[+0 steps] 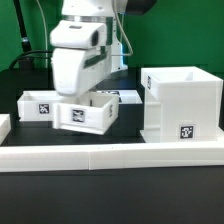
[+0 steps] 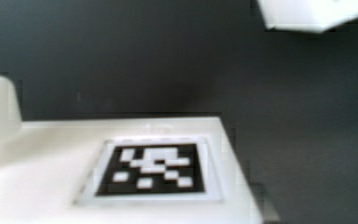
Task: Assemble drawer
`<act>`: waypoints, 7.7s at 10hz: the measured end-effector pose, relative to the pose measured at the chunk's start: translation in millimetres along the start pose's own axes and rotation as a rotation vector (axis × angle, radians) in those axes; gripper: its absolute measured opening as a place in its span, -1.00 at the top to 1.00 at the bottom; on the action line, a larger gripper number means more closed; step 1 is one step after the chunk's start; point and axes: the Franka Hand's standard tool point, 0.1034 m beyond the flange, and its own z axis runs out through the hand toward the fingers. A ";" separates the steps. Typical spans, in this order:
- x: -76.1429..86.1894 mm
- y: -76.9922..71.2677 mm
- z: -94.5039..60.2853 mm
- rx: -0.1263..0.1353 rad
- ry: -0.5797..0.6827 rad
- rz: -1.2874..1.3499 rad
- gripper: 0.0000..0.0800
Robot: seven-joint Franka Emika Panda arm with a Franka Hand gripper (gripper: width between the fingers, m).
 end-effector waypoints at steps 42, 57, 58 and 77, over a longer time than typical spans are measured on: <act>58.3 15.4 17.2 -0.038 -0.001 -0.230 0.89; 62.5 17.8 17.1 -0.016 -0.057 -0.256 0.36; 62.0 18.4 12.4 -0.022 -0.055 -0.252 0.36; -26.0 42.5 -8.9 0.024 0.130 -0.321 -0.62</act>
Offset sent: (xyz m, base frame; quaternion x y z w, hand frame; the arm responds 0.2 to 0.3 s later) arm 0.0000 0.0000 0.0000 0.0000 0.0000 0.0000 1.0000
